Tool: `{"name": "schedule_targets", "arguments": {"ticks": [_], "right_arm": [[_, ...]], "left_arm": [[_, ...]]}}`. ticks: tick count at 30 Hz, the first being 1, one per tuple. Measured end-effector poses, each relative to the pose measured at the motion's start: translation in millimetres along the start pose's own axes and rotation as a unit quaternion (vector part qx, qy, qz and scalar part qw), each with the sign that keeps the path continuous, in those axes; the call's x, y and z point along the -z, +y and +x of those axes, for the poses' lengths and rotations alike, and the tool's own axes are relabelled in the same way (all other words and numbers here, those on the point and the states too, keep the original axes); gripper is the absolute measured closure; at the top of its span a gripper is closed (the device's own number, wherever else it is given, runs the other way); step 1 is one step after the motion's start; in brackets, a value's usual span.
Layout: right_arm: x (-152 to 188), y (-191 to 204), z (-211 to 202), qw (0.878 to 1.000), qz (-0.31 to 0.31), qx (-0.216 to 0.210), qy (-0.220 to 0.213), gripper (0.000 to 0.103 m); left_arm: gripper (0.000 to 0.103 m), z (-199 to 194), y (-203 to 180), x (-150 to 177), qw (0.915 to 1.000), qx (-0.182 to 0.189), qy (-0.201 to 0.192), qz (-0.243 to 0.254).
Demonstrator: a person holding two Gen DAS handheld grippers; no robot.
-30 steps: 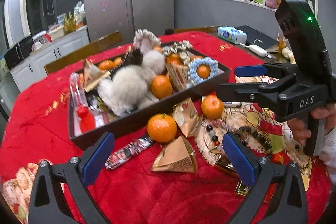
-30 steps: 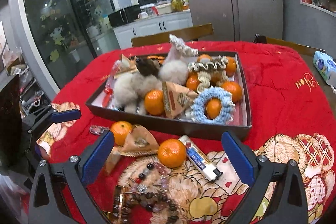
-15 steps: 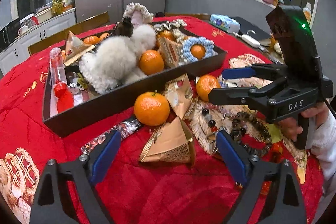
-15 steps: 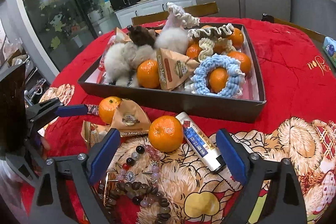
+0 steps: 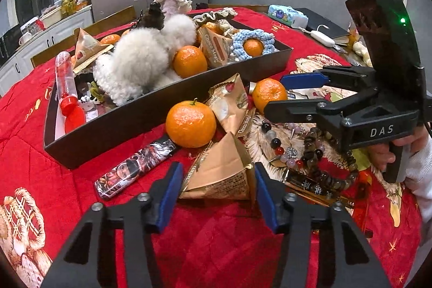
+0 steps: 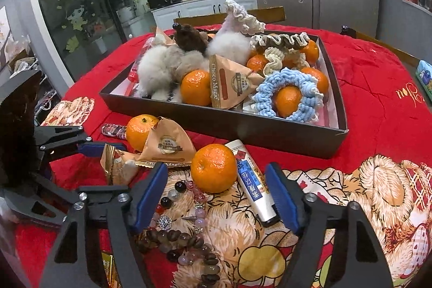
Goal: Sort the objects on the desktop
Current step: 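Move the left tool to a gold triangular packet while the right tool approaches another orange, then close the left tool on the gold packet while the right tool grasps the orange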
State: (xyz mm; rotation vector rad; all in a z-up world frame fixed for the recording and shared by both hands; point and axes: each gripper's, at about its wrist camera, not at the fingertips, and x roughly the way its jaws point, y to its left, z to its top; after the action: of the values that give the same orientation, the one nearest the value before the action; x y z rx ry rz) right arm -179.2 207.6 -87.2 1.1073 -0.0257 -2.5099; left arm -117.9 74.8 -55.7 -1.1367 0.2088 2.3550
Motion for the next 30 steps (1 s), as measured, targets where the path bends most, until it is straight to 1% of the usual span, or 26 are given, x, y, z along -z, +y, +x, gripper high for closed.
{"name": "schedule_targets", "arguments": {"ticks": [2,3,4,6,8,10,11,13,16,21,29,30], "right_arm": [[-1,1,-1,1.0,-0.005,-0.004,-0.003,0.039],[-1,3,-1,1.0,-0.01,-0.008,-0.004,0.046],[-1,5,-2,1.0,-0.015,-0.009,-0.004,0.049],[0,11,-1,1.0,-0.03,-0.002,0.0,0.051],[0,18,2,0.999,-0.044,0.013,0.004,0.056],[0,20,4,0.999,-0.049,0.018,0.009,0.064],[0,20,7,0.998,-0.048,0.019,0.018,0.066],[1,16,11,0.999,-0.038,0.006,0.031,0.067],[0,12,11,0.999,-0.029,-0.003,0.032,0.068],[1,11,8,0.999,-0.037,0.005,0.027,0.069],[2,10,2,0.999,-0.038,0.005,0.019,0.069],[2,9,1,0.999,-0.038,0.004,0.019,0.069]], "left_arm": [[0.049,1,-1,0,1.0,-0.006,0.002,0.002],[0.049,1,-2,1,0.9999,-0.01,0.002,0.005],[0.049,1,-3,1,0.9999,-0.014,0.002,0.008],[0.049,1,-4,1,0.9998,-0.016,0.002,0.01],[0.049,1,-3,1,0.9999,-0.012,0.001,0.007],[0.049,1,-2,1,1.0,-0.009,0.0,0.003],[0.049,1,-2,1,1.0,-0.009,0.0,0.002],[0.05,0,-2,2,1.0,-0.008,-0.001,0.002],[0.052,0,-2,2,1.0,-0.01,-0.002,0.001],[0.055,-1,-1,2,1.0,-0.009,-0.003,0.001],[0.058,-4,-2,2,0.9999,-0.011,-0.008,0.001],[0.061,-5,-2,3,0.9999,-0.008,-0.009,0.003]]}}
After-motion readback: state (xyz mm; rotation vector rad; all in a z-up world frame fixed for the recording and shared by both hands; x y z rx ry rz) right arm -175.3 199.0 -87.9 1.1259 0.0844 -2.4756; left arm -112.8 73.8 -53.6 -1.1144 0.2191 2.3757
